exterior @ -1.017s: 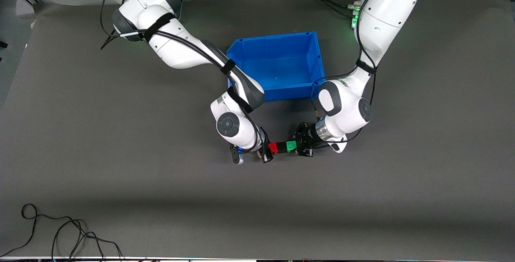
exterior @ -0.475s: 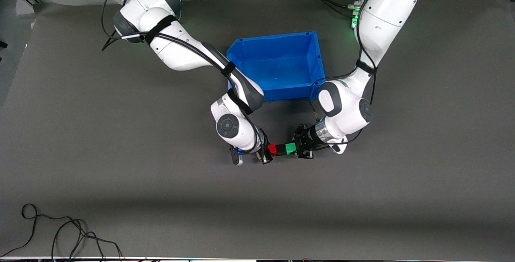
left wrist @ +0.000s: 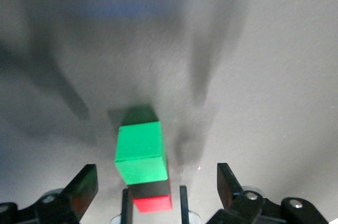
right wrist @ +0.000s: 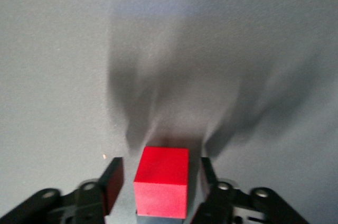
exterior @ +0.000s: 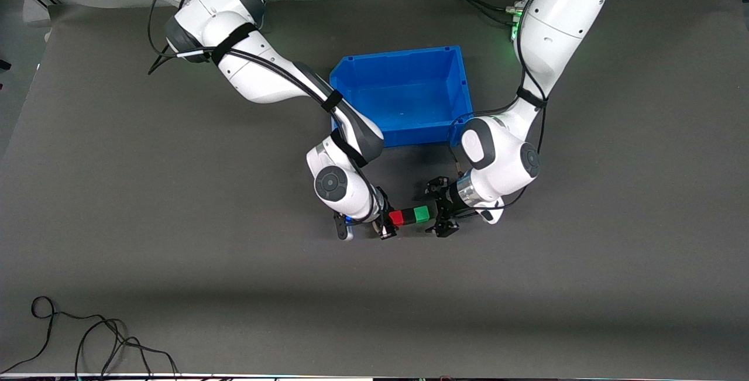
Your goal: Attach green and red cubes to black cube
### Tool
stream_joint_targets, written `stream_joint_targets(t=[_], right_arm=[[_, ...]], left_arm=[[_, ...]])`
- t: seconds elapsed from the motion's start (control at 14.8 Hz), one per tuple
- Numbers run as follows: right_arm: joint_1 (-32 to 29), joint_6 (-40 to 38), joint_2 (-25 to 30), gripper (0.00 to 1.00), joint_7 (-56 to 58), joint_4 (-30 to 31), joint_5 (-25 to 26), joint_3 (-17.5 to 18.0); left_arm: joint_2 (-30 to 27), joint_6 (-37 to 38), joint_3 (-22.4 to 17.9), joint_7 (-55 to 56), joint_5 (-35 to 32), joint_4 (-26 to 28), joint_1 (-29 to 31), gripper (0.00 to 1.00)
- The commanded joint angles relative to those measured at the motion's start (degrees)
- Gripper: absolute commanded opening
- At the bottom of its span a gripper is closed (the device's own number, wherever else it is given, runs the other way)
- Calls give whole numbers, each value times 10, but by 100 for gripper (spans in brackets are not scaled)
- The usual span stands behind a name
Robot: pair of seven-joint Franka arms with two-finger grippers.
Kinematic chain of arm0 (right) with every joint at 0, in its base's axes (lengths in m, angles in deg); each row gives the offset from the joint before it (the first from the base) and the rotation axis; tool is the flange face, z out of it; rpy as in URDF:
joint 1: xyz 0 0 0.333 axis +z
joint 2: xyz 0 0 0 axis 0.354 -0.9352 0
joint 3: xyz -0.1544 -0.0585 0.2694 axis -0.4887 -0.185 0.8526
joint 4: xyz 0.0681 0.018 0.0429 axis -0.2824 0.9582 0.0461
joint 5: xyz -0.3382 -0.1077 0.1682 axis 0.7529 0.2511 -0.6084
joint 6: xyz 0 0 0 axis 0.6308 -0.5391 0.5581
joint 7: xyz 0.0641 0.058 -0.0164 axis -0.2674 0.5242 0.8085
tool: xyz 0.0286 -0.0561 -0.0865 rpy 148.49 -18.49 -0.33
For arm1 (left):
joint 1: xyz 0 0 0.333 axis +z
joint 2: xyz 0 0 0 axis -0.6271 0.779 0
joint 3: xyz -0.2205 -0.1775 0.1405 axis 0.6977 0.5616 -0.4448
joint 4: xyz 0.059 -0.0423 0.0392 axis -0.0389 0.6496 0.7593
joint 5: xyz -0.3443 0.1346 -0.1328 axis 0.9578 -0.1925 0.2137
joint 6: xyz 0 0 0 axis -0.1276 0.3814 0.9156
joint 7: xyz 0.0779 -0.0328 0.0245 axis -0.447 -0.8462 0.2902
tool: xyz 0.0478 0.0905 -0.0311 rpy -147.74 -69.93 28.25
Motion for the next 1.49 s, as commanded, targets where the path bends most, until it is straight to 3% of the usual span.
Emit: stream_joint_targets(t=[0.0,0.34,0.61,0.81,0.95,1.22,1.42], right_arm=[[6,8,-10,100,1,-22,-4,-7],[-31,0,54,100,52,-12,45,-19],[-76,-3,148,100,214,82,57,-19],[-117,-94,196,100,438,117,52,-19],[-149,-145,240,100,496,139,52,-19],[-218,-139,373,100,664,293,50,-20],[-263,-140,441,100,782,366,50,-27]], left_arm=[[-14,21,-8,-3,-39,10,35,100],[-74,222,-15,-77,-201,11,171,100],[-132,360,-16,-181,-373,9,256,100],[-187,425,-15,-253,-443,3,282,100],[-219,483,-19,-319,-451,-2,284,100],[-248,617,-30,-420,-489,-79,282,100],[-277,635,-23,-507,-543,-106,271,100]])
